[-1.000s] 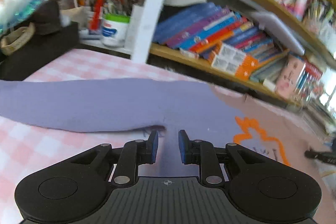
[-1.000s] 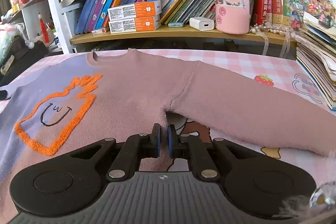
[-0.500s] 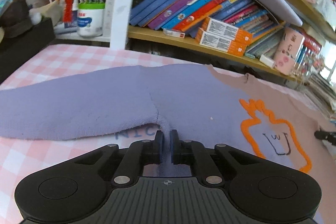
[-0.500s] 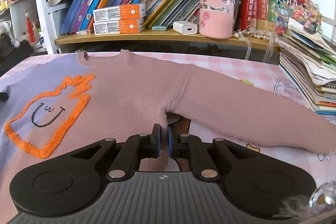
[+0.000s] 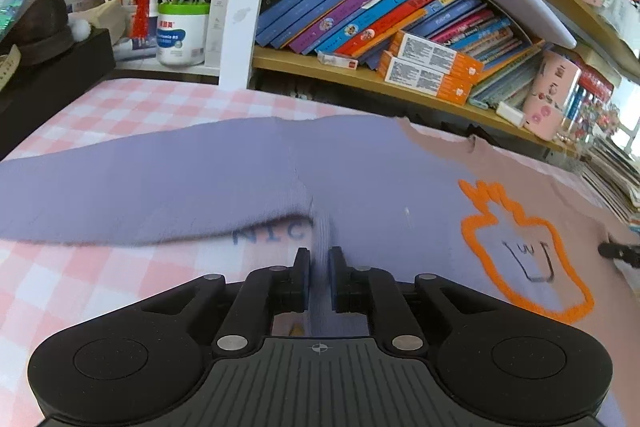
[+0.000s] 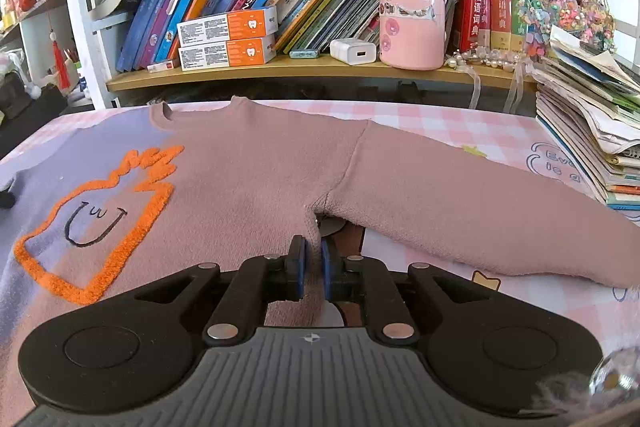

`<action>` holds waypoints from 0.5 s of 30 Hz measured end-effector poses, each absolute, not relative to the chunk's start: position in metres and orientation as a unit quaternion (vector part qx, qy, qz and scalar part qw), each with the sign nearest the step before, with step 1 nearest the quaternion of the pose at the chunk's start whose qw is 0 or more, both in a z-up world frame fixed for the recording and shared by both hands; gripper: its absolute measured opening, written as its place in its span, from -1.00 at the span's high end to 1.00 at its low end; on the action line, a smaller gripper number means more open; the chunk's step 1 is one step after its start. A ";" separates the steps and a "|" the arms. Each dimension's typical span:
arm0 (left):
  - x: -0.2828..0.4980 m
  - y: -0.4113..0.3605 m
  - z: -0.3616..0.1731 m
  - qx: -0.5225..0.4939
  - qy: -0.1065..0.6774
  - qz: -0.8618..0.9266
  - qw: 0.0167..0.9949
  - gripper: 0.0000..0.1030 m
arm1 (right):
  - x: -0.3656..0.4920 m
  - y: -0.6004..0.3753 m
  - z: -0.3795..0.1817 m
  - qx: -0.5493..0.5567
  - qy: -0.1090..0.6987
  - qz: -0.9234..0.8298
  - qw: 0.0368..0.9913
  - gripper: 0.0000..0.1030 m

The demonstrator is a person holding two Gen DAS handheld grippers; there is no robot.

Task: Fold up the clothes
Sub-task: 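Lay the sweater down and pull its hem apart with both tools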

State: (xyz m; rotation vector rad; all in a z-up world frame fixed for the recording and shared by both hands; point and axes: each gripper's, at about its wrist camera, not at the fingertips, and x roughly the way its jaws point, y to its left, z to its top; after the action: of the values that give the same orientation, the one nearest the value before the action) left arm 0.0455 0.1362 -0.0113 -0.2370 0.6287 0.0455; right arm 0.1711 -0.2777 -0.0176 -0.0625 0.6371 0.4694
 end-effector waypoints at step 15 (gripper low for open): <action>-0.008 0.122 -0.012 -0.119 0.307 0.032 0.944 0.85 | 0.171 -0.281 -0.018 -0.025 0.309 0.223 0.924 0.62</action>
State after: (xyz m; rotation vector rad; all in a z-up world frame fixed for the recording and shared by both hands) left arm -0.0084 0.1221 -0.0116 -0.2429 0.6249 0.0651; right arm 0.1714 -0.2814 -0.0182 -0.0507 0.6352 0.4584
